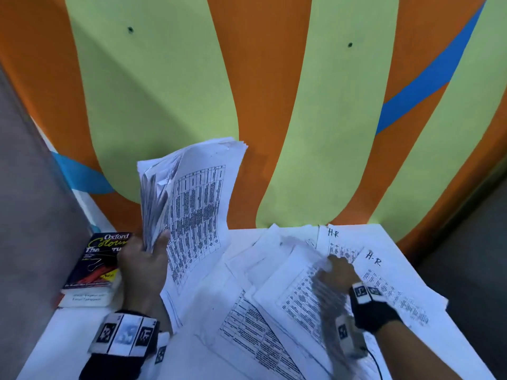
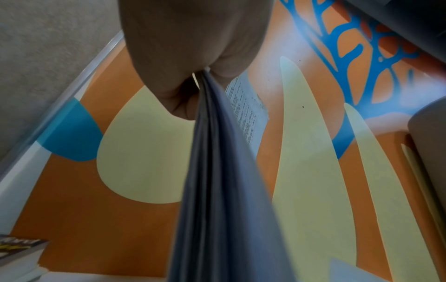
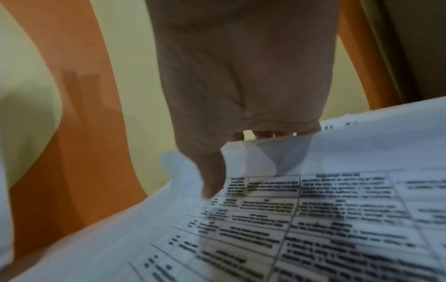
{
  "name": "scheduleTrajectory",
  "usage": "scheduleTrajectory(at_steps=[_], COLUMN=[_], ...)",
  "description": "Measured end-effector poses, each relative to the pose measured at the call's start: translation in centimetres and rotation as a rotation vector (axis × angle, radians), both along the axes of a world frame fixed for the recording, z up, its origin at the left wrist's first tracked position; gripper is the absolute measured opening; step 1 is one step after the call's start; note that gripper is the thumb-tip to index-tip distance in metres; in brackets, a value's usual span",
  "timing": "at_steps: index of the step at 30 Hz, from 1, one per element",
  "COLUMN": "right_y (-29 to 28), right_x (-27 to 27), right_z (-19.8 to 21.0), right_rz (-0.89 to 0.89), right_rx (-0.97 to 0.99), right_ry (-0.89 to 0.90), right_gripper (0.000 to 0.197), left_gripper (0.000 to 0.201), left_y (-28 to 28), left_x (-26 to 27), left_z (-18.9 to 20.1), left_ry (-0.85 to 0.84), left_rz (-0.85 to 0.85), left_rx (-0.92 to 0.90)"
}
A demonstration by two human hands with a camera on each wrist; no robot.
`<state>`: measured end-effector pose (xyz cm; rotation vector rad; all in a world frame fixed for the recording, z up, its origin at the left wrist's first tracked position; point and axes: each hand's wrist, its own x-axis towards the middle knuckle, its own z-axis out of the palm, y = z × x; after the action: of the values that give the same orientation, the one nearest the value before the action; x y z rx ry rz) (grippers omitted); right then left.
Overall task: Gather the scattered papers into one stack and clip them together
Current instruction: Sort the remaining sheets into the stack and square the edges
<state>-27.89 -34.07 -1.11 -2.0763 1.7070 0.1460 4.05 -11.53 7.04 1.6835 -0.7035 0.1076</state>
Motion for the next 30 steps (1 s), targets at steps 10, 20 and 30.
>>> scheduleTrajectory(at_steps=[10,20,30], right_y=[0.5,0.8,2.6], right_x=[0.3,-3.2,0.3], right_z=[-1.9,11.1,11.5], right_rz=[0.038,0.147,-0.003], right_rx=[-0.003,-0.099,0.284], right_ry=[-0.076,-0.922,-1.118], right_gripper=[0.063,0.012,0.02], left_gripper=[0.025,0.02,0.008], left_y=[0.3,0.2,-1.4], left_x=[-0.8,-0.9,-6.2], left_z=[0.3,-0.2,-0.1], left_ry=[0.05,0.161,0.441], left_rz=[-0.009,-0.004,-0.307], left_rx=[-0.013,0.05,0.032])
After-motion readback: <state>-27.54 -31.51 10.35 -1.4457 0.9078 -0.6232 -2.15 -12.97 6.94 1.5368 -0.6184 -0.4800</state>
